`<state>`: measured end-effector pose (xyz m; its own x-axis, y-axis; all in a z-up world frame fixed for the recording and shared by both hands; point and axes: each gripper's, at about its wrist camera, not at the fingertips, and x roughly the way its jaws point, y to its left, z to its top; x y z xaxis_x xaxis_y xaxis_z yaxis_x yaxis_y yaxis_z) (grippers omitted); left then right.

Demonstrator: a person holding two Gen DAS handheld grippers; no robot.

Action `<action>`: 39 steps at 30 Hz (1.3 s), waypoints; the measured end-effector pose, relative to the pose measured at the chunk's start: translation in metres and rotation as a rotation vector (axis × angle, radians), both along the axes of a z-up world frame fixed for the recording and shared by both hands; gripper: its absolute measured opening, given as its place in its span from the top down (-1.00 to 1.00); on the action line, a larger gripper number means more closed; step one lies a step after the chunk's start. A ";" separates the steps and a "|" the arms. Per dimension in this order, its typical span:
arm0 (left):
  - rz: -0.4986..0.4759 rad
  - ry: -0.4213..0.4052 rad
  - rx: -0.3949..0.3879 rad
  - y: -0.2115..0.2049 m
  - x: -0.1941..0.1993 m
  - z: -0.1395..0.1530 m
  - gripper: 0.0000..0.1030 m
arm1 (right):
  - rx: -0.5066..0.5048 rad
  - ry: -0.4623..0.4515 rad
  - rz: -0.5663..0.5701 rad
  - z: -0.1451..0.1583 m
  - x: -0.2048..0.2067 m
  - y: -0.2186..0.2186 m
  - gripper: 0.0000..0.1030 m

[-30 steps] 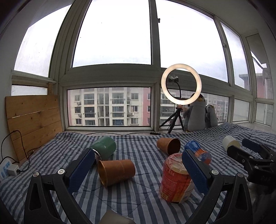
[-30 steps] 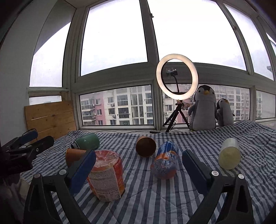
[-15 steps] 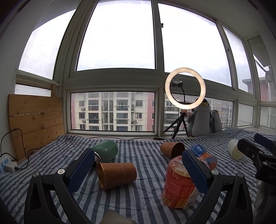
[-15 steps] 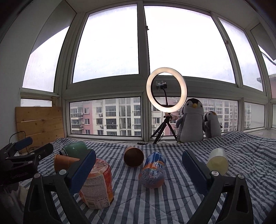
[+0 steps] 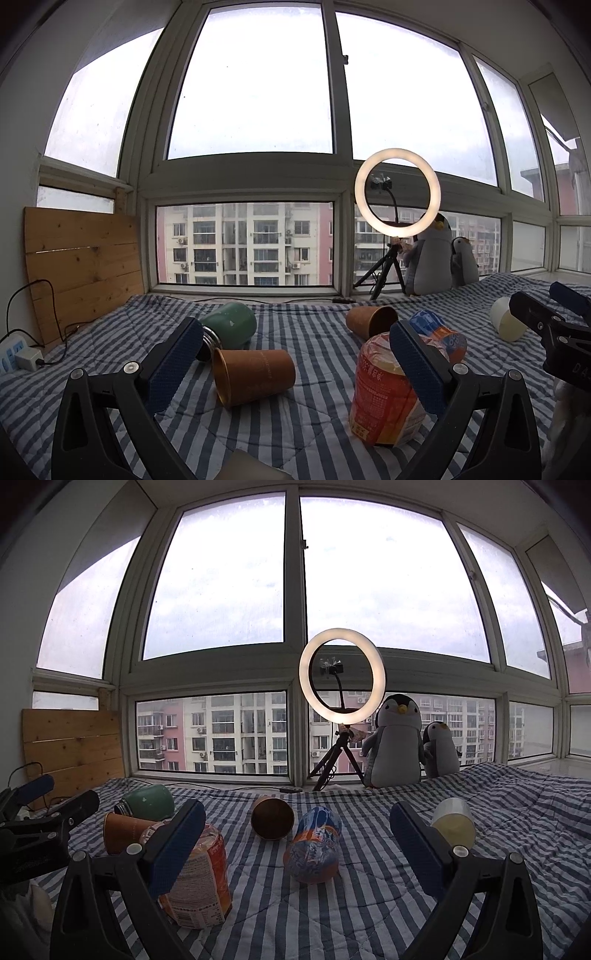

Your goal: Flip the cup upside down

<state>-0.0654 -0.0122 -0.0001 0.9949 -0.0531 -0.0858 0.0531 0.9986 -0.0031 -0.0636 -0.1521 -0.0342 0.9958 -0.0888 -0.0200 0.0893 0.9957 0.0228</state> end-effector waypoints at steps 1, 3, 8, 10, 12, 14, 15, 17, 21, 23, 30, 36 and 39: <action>-0.001 0.002 -0.003 0.000 0.000 0.000 -0.99 | 0.002 -0.001 -0.004 0.000 0.000 0.000 -0.92; -0.002 0.007 -0.007 0.001 0.000 0.000 -0.99 | 0.004 -0.002 -0.006 0.000 0.000 -0.001 -0.92; -0.004 0.013 -0.008 0.001 0.001 0.001 -0.99 | 0.002 -0.004 -0.008 0.000 -0.001 -0.001 -0.93; -0.004 0.014 -0.009 0.001 0.001 0.000 -0.99 | 0.003 -0.004 -0.009 0.000 -0.001 -0.001 -0.93; -0.004 0.015 -0.010 0.002 0.001 0.000 -0.99 | 0.003 -0.006 -0.008 0.000 -0.001 -0.002 -0.93; -0.004 0.016 -0.011 0.002 0.002 0.000 -0.99 | 0.004 -0.010 -0.009 0.000 -0.001 -0.001 -0.93; -0.004 0.017 -0.011 0.002 0.002 0.000 -0.99 | 0.004 -0.010 -0.009 0.000 -0.001 -0.001 -0.93; -0.004 0.019 -0.009 0.002 0.002 0.000 -0.99 | 0.004 -0.009 -0.010 0.000 -0.002 -0.001 -0.93; -0.003 0.017 -0.009 0.002 0.002 0.000 -0.99 | 0.005 -0.012 -0.011 -0.001 -0.002 -0.002 -0.93; -0.004 0.017 -0.009 0.002 0.001 0.000 -0.99 | 0.004 -0.011 -0.011 -0.001 -0.002 -0.003 -0.93; -0.004 0.017 -0.011 0.002 0.002 0.000 -0.99 | 0.005 -0.012 -0.011 -0.001 -0.002 -0.002 -0.93; -0.005 0.019 -0.011 0.002 0.002 0.000 -0.99 | 0.005 -0.012 -0.011 -0.001 -0.002 -0.002 -0.93; -0.005 0.018 -0.012 0.002 0.002 0.000 -0.99 | 0.005 -0.010 -0.010 -0.001 -0.002 -0.003 -0.93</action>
